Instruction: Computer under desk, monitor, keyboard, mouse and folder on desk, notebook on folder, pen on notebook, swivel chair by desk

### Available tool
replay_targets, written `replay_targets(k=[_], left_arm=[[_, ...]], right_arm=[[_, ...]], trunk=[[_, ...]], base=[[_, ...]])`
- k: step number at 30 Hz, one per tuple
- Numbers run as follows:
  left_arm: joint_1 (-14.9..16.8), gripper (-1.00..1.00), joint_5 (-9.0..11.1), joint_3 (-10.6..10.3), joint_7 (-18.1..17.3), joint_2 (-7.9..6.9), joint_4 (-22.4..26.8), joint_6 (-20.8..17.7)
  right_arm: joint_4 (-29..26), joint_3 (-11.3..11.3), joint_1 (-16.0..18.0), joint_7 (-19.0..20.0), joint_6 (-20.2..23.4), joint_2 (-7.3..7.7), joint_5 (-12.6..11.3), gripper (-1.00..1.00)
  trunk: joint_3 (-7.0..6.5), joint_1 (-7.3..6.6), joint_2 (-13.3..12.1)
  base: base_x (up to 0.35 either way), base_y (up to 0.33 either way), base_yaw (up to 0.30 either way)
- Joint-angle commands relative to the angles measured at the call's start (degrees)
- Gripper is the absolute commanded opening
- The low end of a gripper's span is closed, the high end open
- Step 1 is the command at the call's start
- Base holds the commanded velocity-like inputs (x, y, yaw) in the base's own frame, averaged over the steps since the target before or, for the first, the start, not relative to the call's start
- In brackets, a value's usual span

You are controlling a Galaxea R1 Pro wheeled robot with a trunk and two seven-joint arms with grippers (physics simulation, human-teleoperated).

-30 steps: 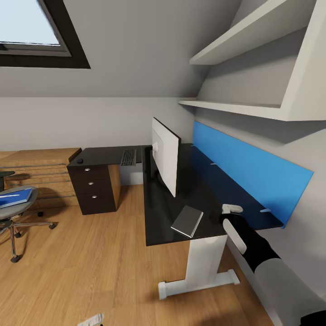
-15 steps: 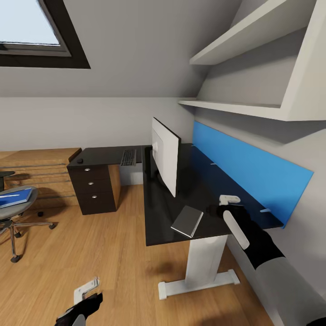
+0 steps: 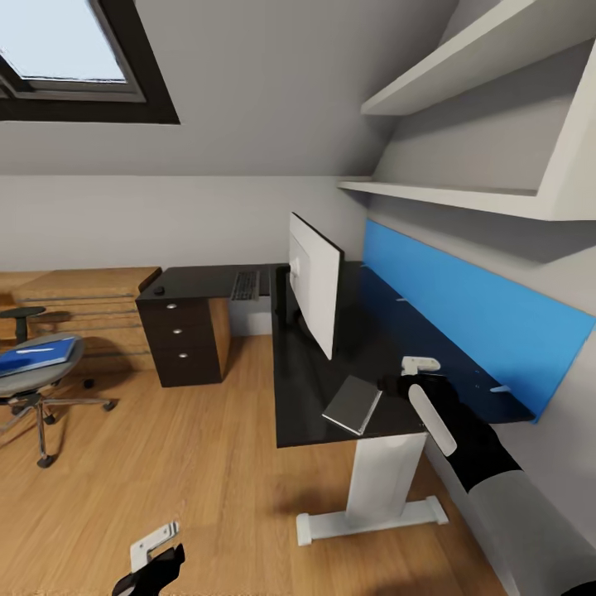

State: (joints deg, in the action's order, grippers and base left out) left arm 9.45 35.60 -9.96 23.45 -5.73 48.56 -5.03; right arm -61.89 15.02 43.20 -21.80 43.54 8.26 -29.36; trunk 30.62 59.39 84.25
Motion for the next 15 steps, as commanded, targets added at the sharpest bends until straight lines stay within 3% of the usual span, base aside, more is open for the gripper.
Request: replay_targets(k=[1,15], left_arm=[[0.0,1.00,0.3,-2.3,0.5,-0.09,-0.1,0.9],[0.0,1.00,0.3,-3.2,0.6,-0.08,-0.1,1.2]], right_arm=[[0.1,0.2,0.0,-0.5,0.1,0.18,-0.5,1.00],[0.1,0.3,-0.7,-0.2,0.1,0.39,-0.3,1.00]], trunk=[[0.13,0.00,0.0],[1.04,0.00,0.0]], base=[[0.000,0.000,0.197],[0.000,0.000,0.192]])
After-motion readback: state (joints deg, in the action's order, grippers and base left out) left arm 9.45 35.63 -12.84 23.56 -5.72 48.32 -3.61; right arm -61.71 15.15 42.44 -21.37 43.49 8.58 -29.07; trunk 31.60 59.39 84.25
